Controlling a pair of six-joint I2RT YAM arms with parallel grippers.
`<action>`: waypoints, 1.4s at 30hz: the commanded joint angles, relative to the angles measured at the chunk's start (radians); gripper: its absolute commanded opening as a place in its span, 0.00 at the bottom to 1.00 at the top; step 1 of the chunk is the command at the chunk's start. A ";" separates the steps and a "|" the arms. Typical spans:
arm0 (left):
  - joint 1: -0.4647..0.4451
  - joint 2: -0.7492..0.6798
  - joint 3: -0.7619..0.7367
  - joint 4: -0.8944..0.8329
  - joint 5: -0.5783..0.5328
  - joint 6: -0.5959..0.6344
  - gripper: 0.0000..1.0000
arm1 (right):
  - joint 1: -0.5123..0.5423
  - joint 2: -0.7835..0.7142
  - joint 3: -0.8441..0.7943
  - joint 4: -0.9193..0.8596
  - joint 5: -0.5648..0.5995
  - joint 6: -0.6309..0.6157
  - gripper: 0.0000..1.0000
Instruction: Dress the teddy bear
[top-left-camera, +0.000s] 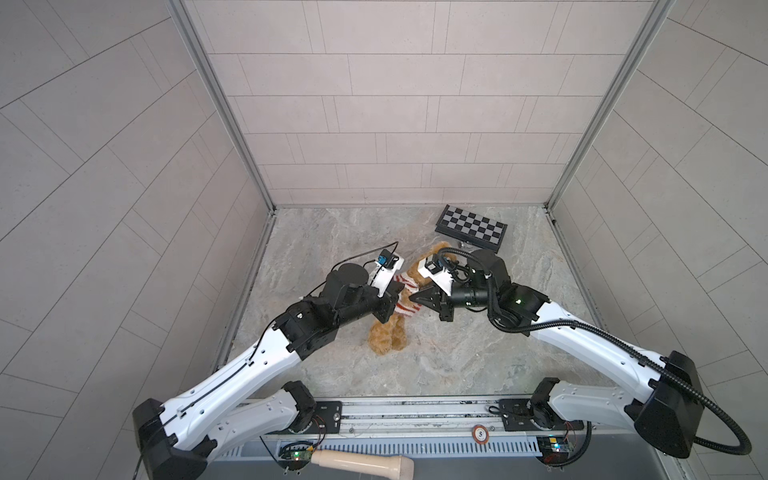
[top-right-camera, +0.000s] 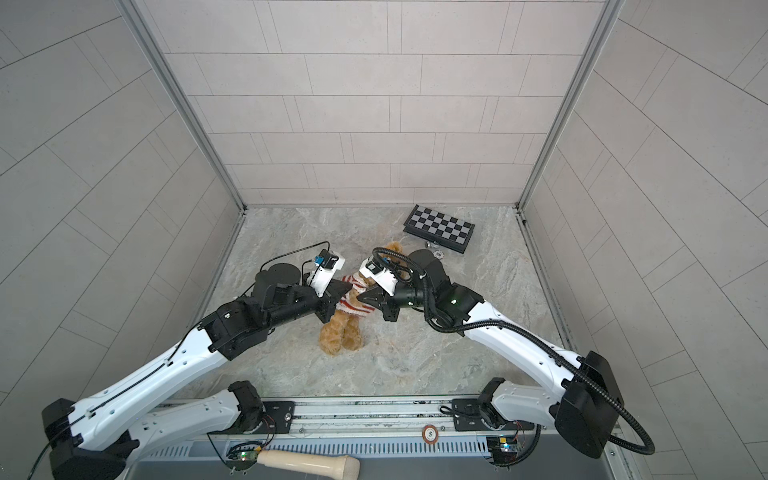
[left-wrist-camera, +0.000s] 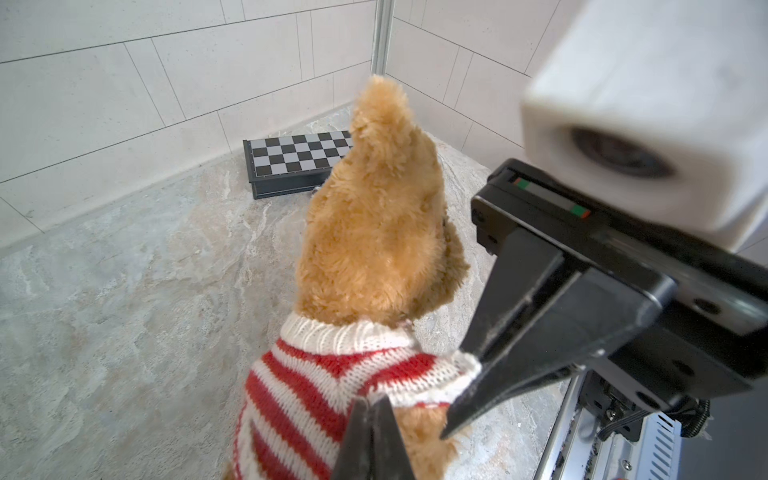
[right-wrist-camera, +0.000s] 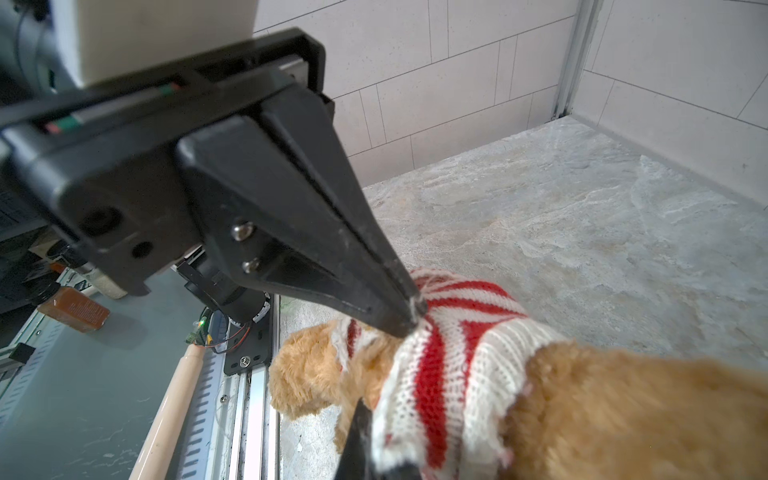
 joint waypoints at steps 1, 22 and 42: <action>0.064 0.003 0.019 -0.003 -0.133 -0.035 0.00 | 0.015 -0.062 0.000 0.015 -0.091 -0.065 0.00; 0.075 -0.211 -0.127 0.037 0.091 -0.041 0.52 | 0.017 -0.051 -0.005 0.107 0.013 0.052 0.00; 0.055 -0.163 -0.255 0.161 -0.124 -0.181 0.73 | -0.019 0.230 0.237 -0.313 0.523 0.415 0.00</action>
